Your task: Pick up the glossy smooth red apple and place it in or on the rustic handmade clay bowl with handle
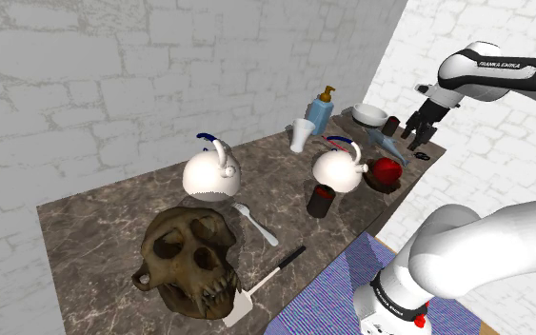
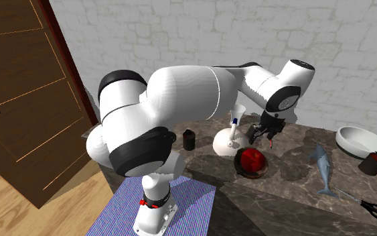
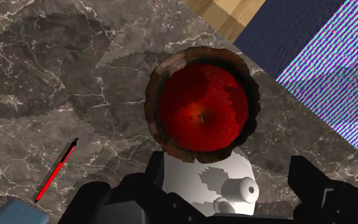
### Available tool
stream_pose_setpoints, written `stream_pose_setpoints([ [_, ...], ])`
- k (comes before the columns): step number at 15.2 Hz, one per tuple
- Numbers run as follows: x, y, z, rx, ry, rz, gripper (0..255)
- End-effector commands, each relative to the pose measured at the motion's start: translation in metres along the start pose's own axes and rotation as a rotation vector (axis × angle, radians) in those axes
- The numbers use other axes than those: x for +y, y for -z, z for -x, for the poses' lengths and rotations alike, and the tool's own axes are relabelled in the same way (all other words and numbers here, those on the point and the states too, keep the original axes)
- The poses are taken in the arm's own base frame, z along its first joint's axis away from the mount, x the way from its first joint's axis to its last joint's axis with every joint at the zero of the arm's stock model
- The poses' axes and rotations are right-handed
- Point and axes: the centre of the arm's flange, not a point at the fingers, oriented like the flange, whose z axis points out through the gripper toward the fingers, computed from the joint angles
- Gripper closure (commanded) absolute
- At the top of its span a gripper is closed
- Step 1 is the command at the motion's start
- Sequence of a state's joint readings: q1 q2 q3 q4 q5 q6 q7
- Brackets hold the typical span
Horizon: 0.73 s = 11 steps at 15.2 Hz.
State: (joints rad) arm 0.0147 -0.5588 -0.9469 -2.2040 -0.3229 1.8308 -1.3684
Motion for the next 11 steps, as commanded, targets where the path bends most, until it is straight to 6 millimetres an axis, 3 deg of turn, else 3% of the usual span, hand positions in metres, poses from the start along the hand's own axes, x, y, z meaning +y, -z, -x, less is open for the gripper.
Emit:
stream_pose_setpoints([
  [1,0.0,0.013,0.0,0.0,0.0,0.0,0],
  [4,0.0,0.05,0.0,0.0,0.0,0.0,0],
  [11,0.0,0.05,0.0,0.0,0.0,0.0,0],
])
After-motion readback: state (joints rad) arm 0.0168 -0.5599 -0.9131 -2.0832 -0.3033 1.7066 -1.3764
